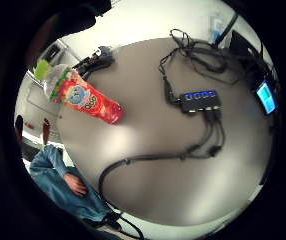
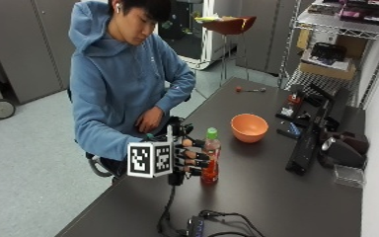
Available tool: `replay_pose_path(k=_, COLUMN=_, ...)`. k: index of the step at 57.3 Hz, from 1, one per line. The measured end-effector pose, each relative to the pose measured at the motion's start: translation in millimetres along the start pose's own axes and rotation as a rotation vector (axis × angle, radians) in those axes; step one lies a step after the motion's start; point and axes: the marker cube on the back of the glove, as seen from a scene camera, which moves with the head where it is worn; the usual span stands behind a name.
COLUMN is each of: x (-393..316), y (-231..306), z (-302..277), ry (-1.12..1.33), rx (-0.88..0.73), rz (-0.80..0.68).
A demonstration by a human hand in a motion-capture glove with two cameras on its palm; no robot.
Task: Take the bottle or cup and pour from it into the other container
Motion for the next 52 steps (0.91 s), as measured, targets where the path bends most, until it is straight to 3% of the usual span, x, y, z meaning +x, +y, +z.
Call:
replay_pose_path(k=11, x=28, y=-8, z=23, ry=-0.181, rx=0.058, rz=0.055)
replay_pose_path(k=42, x=24, y=-26, z=92, ry=-0.346, rx=-0.041, rz=0.039)
replay_pose_path(k=52, x=15, y=-38, z=113, ry=-0.449, rx=0.063, rz=0.015)
